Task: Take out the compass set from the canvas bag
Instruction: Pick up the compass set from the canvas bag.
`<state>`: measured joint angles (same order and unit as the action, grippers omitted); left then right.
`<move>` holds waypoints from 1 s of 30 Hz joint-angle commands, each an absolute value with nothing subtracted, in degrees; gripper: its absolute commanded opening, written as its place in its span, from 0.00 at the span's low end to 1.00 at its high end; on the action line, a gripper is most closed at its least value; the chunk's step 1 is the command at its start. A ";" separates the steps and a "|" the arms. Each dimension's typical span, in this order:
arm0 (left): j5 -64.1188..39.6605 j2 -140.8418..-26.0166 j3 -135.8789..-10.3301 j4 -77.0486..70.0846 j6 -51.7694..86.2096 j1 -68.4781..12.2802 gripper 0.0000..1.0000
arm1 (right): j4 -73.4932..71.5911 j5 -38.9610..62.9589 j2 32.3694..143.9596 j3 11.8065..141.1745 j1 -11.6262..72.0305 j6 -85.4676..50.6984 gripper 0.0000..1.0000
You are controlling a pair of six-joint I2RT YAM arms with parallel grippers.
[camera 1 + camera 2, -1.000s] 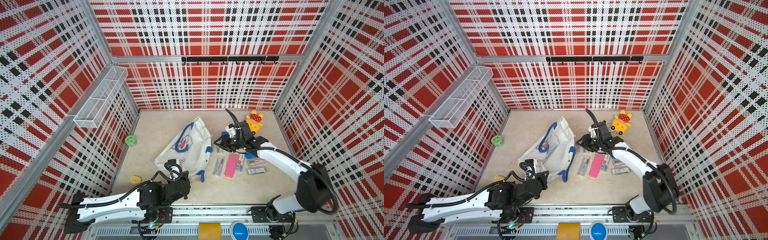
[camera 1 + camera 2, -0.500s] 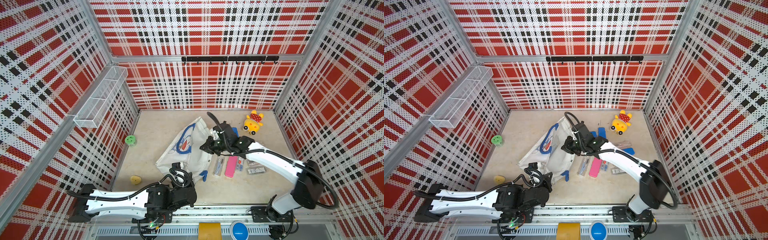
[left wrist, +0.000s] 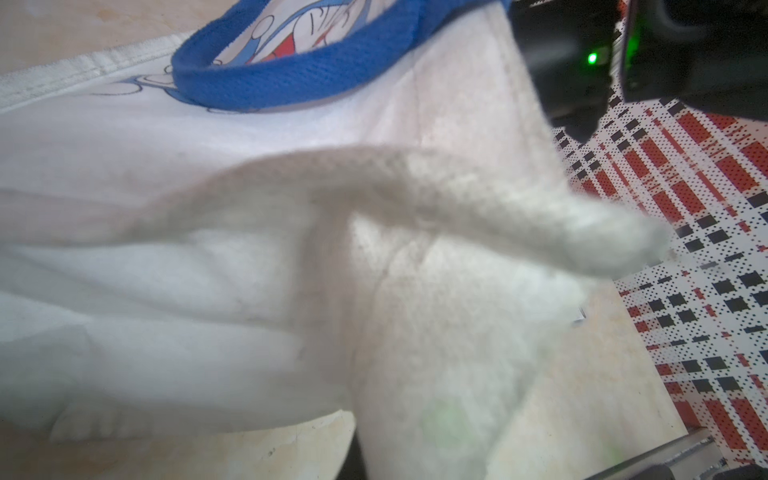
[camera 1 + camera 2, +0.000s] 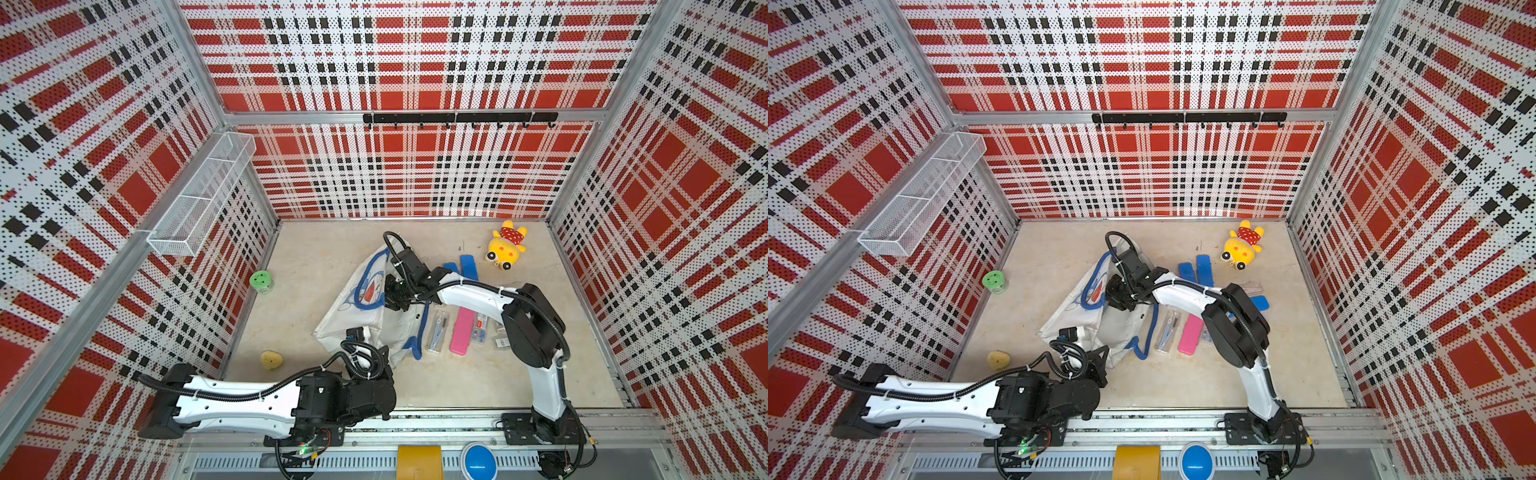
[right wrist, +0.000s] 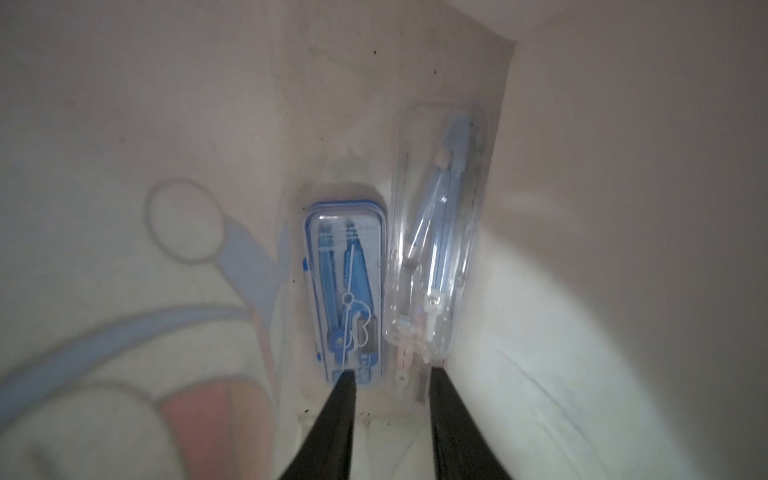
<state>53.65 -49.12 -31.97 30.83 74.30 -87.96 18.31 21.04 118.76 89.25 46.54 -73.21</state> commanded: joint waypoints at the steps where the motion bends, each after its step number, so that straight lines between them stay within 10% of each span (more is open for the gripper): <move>1: 54.29 -48.19 -31.96 27.78 73.92 -89.82 0.00 | 16.46 21.12 123.41 91.07 46.40 -74.24 0.42; 14: 51.83 -46.86 -32.75 27.77 71.63 -91.71 0.00 | 11.42 22.26 133.15 93.62 45.62 -75.88 0.64; 30: 52.45 -47.33 -33.06 29.62 76.92 -98.78 0.00 | -5.49 26.41 141.68 102.50 42.19 -80.74 0.43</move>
<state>56.47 -49.06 -31.90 32.58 75.02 -94.11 -1.15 26.94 137.36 99.57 47.03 -80.55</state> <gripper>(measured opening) 0.061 0.478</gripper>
